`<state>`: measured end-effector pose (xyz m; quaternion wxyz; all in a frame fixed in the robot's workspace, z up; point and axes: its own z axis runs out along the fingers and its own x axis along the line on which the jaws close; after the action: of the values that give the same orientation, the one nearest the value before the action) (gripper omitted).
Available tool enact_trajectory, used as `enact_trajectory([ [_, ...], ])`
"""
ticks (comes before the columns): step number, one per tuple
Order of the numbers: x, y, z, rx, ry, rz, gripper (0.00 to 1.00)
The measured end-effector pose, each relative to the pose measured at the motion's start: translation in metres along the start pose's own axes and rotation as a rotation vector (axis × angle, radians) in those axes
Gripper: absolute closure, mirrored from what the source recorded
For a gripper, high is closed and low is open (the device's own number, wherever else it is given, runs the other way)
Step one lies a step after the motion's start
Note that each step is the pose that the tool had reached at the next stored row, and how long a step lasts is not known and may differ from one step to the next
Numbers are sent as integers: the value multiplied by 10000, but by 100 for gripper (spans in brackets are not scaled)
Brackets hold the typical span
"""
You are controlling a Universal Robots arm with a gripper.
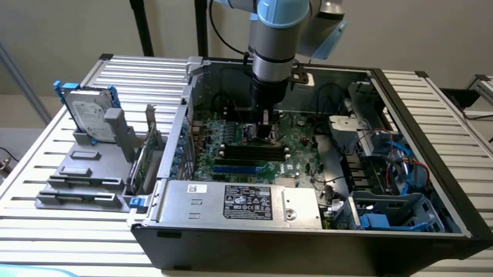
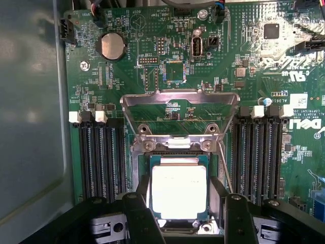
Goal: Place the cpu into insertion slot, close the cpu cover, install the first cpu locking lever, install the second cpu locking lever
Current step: 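Place the cpu into insertion slot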
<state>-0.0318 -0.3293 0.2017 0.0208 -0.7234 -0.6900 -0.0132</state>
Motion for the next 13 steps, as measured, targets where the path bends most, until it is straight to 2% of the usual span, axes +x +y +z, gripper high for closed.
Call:
enact_trajectory([
  [13,-1,-15,17,-3,2,-17,46],
])
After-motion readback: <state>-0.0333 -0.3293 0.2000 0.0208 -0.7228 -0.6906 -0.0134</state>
